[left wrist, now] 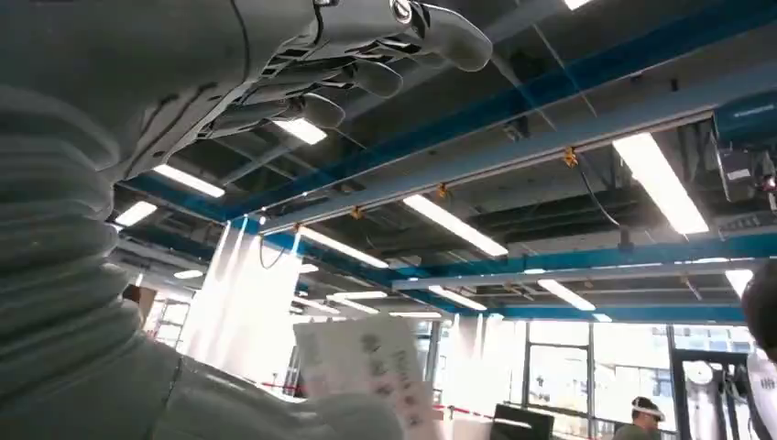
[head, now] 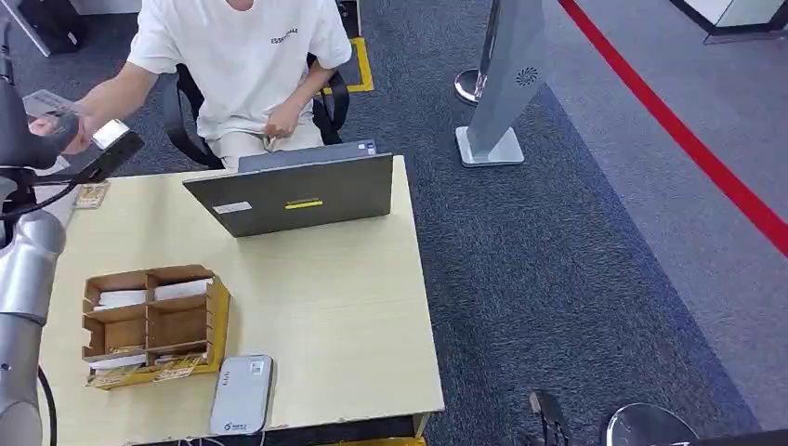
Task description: Pass the card to the sensor for recognition and then transmit it.
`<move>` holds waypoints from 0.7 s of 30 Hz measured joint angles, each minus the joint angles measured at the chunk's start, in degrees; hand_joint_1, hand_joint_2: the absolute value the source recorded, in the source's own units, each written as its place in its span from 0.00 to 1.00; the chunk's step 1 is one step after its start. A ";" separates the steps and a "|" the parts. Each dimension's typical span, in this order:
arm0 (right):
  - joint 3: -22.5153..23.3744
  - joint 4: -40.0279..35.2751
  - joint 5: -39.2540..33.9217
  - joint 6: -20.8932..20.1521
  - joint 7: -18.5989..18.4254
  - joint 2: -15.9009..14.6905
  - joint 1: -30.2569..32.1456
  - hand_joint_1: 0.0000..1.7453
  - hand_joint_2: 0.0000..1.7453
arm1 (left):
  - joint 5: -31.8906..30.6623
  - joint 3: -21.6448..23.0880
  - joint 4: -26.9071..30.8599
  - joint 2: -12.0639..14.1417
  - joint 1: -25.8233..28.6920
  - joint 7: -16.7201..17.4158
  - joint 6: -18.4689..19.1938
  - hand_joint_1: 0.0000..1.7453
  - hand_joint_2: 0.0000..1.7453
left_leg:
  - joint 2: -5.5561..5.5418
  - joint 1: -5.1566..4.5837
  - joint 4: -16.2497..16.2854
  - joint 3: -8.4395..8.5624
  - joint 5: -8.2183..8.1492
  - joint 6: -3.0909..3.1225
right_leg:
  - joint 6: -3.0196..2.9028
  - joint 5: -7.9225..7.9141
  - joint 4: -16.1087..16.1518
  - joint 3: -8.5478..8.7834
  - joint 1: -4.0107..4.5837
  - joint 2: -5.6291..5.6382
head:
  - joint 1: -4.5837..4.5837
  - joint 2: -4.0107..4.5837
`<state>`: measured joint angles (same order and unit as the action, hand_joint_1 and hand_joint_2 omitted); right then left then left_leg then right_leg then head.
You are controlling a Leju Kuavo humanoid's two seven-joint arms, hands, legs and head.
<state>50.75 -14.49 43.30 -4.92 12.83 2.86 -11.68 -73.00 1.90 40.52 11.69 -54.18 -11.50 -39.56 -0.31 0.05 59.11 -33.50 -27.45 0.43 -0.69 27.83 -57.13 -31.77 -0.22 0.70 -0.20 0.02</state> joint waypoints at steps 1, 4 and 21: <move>0.00 0.00 0.00 0.02 0.00 0.02 0.04 0.00 1.00 | 0.20 0.26 -0.45 0.00 -0.04 0.00 -0.02 0.00 1.00 | 0.00 0.00 0.00 0.00 0.00 0.00 | 0.00 0.00 0.00 0.00 0.00 0.00 | 0.00 0.00; -0.04 0.02 0.04 0.09 0.00 0.02 0.07 0.00 1.00 | 0.57 0.94 -1.38 0.02 -0.03 0.00 -0.07 0.00 1.00 | 0.00 0.00 0.00 0.00 0.00 0.00 | 0.00 0.00 -0.01 0.00 0.01 0.00 | 0.00 0.00; -1.49 0.11 0.44 1.11 -0.52 0.07 0.09 0.00 1.00 | 2.21 2.62 -2.75 0.48 1.03 0.00 -0.11 1.00 1.00 | -0.01 0.01 0.00 -0.03 0.01 0.00 | 0.00 0.00 -0.02 0.00 0.00 -0.02 | 0.00 0.00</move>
<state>49.26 -14.38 43.74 -3.80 12.31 2.93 -11.59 -70.79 4.52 37.77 12.17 -53.15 -11.50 -39.67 -0.32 0.06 59.10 -33.53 -27.44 0.42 -0.69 27.83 -57.14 -31.78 -0.21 0.68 -0.20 0.02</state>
